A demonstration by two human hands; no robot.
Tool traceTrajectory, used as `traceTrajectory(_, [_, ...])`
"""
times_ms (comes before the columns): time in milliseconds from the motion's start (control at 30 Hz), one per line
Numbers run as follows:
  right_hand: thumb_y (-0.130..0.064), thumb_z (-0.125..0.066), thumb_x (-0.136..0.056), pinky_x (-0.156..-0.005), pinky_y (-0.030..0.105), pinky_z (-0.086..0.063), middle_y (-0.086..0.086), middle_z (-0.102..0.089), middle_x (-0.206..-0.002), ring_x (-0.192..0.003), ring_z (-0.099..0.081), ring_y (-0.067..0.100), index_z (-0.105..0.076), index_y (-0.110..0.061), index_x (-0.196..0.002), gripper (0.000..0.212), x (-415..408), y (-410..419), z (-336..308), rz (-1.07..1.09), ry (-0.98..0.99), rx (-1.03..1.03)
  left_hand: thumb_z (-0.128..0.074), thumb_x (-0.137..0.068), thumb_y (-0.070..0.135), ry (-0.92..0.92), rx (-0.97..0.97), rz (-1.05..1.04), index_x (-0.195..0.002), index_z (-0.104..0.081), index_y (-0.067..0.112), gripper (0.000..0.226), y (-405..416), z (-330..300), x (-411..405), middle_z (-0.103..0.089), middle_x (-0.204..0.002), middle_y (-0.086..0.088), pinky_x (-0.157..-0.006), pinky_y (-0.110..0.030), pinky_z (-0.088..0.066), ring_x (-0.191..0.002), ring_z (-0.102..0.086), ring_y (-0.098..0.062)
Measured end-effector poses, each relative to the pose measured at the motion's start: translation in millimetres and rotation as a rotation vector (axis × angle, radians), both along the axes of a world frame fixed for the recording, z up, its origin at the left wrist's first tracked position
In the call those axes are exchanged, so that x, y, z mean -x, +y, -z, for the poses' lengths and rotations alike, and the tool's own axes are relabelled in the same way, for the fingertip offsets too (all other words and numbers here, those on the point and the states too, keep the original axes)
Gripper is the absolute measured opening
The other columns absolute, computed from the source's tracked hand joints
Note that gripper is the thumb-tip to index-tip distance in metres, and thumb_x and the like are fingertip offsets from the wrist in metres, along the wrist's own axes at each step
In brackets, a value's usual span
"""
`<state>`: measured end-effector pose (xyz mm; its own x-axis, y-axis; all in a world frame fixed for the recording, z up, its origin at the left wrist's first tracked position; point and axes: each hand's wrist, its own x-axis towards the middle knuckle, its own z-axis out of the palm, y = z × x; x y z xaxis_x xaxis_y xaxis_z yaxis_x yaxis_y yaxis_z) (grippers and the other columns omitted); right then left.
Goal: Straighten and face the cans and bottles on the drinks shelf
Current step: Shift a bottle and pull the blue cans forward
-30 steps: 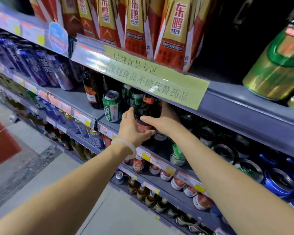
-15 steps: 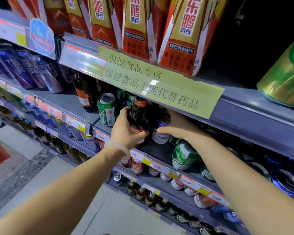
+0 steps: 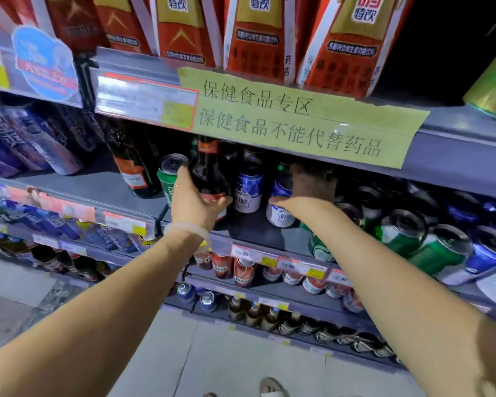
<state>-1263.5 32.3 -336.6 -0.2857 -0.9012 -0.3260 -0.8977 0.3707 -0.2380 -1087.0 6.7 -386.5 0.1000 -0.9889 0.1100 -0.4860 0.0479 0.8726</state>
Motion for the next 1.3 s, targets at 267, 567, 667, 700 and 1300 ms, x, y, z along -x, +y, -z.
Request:
traceTrajectory(267, [-0.062,-0.063,-0.074,-0.113,0.039,-0.018,0.009,-0.042,-0.143,-0.131,-0.041,0.026,-0.033,-0.018,-0.14,0.085,-10.4,3.9,8.4,0.027,0.153,0.139,-0.074,-0.074,0.008,0.012,0.215,0.009,-0.113,-0.049,0.001,0.047,67.5,11.6,8.8,-0.041,-0.105,-0.003,-0.091,-0.024,-0.037,-0.101,-0.048,-0.024])
traceTrajectory(567, [-0.034,-0.08,-0.066,-0.081,0.028,-0.045,0.0,-0.06,-0.111,-0.101,-0.055,0.016,-0.057,-0.016,-0.116,0.058,-3.8,70.7,13.0,0.191,-0.253,0.659,-0.047,-0.083,-0.004,-0.382,0.258,0.413,-0.135,-0.041,0.001,0.053,22.2,-37.5,59.8,-0.046,-0.133,-0.025,-0.096,-0.027,-0.027,-0.125,-0.04,-0.036])
traceTrajectory(667, [-0.031,-0.082,-0.066,-0.081,0.014,-0.033,-0.01,-0.053,-0.116,-0.102,-0.046,0.003,-0.049,-0.021,-0.127,0.07,4.6,97.5,2.2,0.181,-0.381,0.735,-0.049,-0.085,0.004,-0.627,0.176,0.469,-0.14,-0.032,0.005,0.058,-0.8,-33.4,74.6,-0.038,-0.14,-0.023,-0.102,-0.036,-0.03,-0.128,-0.036,-0.038])
traceTrajectory(700, [-0.031,-0.082,-0.065,-0.085,0.016,-0.035,-0.01,-0.053,-0.12,-0.106,-0.047,0.005,-0.046,-0.023,-0.129,0.073,8.7,104.8,1.8,0.177,-0.401,0.711,-0.05,-0.086,0.005,-0.748,0.128,0.488,-0.141,-0.029,0.005,0.06,-7.1,-31.3,79.0,-0.033,-0.143,-0.023,-0.104,-0.039,-0.031,-0.13,-0.033,-0.039])
traceTrajectory(1300, [-0.025,-0.082,-0.064,-0.086,0.023,-0.034,-0.006,-0.047,-0.134,-0.112,-0.045,0.009,-0.034,-0.027,-0.139,0.089,53.3,179.3,29.9,0.346,-0.407,0.553,-0.058,-0.086,0.013,-1.042,0.011,0.441,-0.134,-0.041,0.003,0.051,-5.0,-34.5,104.9,-0.035,-0.14,-0.025,-0.1,-0.05,-0.037,-0.128,-0.037,-0.043])
